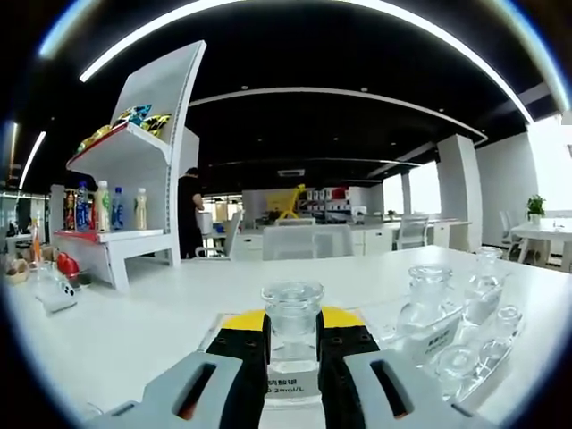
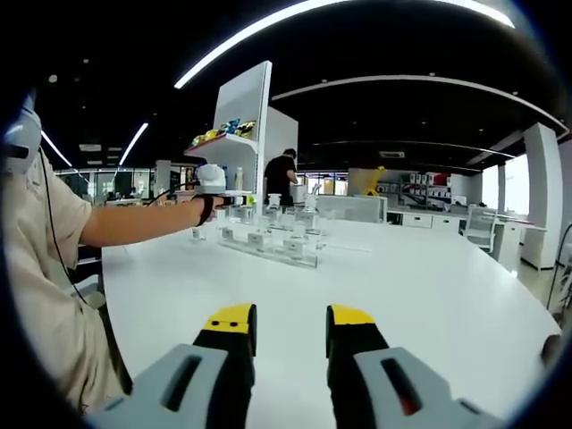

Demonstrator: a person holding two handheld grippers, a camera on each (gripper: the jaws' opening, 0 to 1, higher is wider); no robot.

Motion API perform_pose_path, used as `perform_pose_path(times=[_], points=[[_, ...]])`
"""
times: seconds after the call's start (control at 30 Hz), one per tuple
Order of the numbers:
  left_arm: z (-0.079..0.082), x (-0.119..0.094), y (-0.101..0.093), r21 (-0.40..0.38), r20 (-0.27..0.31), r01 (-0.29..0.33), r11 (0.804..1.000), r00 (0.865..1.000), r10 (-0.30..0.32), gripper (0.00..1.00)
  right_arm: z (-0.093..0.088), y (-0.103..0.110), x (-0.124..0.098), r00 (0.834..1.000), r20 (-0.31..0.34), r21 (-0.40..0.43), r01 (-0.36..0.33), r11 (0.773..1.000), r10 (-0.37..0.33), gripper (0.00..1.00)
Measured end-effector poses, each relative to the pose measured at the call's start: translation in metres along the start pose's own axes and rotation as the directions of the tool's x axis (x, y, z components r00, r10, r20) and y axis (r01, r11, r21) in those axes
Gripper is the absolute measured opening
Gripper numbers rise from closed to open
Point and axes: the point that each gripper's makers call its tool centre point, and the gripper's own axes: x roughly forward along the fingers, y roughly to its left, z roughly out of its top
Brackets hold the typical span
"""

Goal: Identify the label on the chemical reagent bottle, grasp the chemical reagent bottle, and place it in the designated position on the reagent rack

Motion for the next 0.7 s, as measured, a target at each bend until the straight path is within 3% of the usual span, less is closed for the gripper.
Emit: perform_pose_path(times=[0.4, 0.7], points=[[0.001, -0.001, -0.003, 0.013, 0.009, 0.035, 0.999, 0.999, -0.035, 0.24, -0.001, 0.001, -0.002, 1.000, 0.001, 0.004, 0.000, 1.000, 0.000, 0.31], [0.004, -0.005, -0.012, 0.040, 0.046, 0.099, 0.994, 0.994, -0.100, 0.48, 0.001, 0.005, -0.003, 1.000, 0.003, -0.002, -0.003, 1.000, 0.003, 0.31]])
